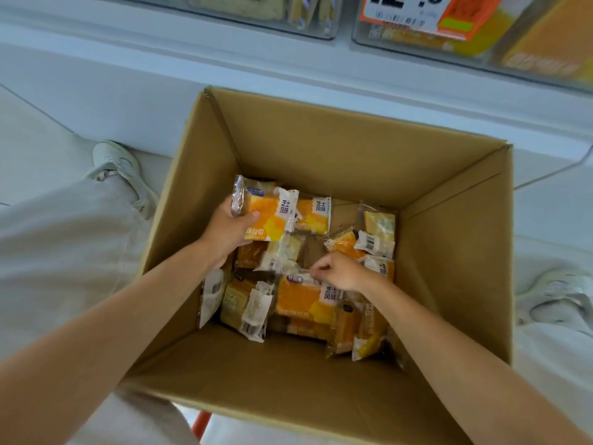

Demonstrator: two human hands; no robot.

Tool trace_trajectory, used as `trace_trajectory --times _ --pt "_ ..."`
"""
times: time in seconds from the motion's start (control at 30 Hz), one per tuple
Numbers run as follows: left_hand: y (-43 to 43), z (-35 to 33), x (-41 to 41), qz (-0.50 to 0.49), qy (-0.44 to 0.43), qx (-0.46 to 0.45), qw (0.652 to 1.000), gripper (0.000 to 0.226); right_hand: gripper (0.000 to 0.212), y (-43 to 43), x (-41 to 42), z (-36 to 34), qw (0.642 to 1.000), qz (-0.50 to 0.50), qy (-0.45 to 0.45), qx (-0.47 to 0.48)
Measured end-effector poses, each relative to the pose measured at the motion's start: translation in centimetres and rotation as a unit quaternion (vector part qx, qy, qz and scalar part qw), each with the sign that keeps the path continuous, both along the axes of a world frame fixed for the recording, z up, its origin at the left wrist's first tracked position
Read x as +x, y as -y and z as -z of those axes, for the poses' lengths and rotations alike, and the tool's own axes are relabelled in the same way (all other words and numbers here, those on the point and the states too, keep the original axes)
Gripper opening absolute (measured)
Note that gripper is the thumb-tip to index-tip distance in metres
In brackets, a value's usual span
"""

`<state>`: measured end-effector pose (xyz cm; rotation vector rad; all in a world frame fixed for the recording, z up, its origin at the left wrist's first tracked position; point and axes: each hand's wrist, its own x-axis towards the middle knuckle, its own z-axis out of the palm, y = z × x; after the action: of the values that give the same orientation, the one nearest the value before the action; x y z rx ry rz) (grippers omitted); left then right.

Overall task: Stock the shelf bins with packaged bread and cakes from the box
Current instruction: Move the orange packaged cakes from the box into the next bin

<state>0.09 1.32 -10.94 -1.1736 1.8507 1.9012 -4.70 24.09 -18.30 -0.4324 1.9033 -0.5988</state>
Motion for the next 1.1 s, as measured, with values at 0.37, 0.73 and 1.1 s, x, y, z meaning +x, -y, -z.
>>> trace_trajectory --times 0.37,0.73,1.1 --pt "-1.2 -6.4 -2.3 0.035 -0.088 -0.016 0.995 0.022 0.030 -4.3 -6.1 -15.7 0.970 -0.044 -0.225 -0.076" --pt "-2.4 -12.1 -3.5 0.087 -0.154 0.077 0.981 0.029 0.025 -5.0 -7.0 -26.1 0.948 0.026 -0.273 -0.160" --pt "-6.0 -19.6 -4.1 0.238 -0.202 0.135 0.941 0.062 0.054 -3.5 -6.9 -32.5 0.933 0.067 -0.315 -0.158"
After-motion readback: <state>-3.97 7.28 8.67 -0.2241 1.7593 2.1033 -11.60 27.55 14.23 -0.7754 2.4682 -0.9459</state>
